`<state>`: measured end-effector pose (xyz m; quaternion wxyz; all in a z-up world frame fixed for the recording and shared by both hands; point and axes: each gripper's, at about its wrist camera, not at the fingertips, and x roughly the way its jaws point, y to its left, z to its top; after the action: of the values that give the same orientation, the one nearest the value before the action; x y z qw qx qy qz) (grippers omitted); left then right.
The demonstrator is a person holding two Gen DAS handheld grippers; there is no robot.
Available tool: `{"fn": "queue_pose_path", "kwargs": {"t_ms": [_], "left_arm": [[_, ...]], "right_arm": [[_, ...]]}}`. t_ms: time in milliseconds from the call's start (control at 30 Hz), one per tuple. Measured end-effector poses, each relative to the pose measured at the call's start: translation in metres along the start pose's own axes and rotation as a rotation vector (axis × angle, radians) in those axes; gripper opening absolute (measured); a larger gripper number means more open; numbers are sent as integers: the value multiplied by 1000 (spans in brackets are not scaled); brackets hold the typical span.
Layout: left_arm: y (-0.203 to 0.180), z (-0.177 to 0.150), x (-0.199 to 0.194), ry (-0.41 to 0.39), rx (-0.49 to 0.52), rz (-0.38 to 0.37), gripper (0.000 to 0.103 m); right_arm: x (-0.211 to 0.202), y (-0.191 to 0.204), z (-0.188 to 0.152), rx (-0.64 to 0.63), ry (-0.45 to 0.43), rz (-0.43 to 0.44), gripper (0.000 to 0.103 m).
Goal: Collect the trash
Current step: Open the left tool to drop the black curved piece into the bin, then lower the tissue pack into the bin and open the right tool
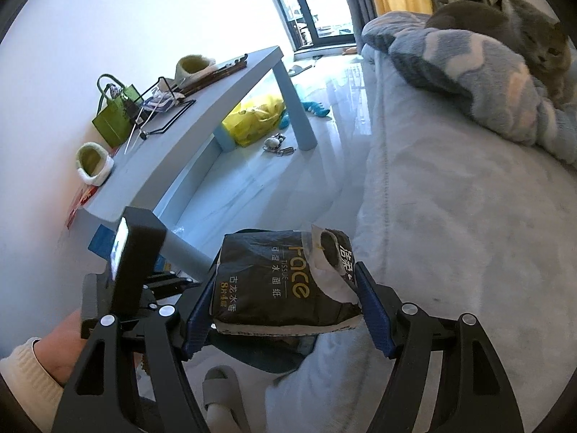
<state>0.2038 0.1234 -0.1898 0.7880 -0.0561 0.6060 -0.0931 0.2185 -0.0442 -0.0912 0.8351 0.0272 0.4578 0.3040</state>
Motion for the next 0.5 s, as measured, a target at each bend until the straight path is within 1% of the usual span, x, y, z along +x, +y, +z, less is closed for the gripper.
{"fn": "queue_pose_path", "kwargs": {"t_ms": [133,167,200,233,267,500], "left_arm": [[15,-5,8,42,-29,-19,50],[19,-6,9,47,-35,-21,52],[22,-7,9,52,-40,-25,58],[25,-9,9,53,-46,-34,60],[25,-10,7,50,-49,-36,63],[47,-14,-4,19,-71,-31,66]], "right_arm": [[11,10,3,-3,10,19,73],[14,12,4,-4,11,23,73],[16,14,4,-5,14,25,73],[20,17,5,-8,19,28,73],[22,19,5,-9,22,29,73],[43,32,6,-17,47,42,72]]}}
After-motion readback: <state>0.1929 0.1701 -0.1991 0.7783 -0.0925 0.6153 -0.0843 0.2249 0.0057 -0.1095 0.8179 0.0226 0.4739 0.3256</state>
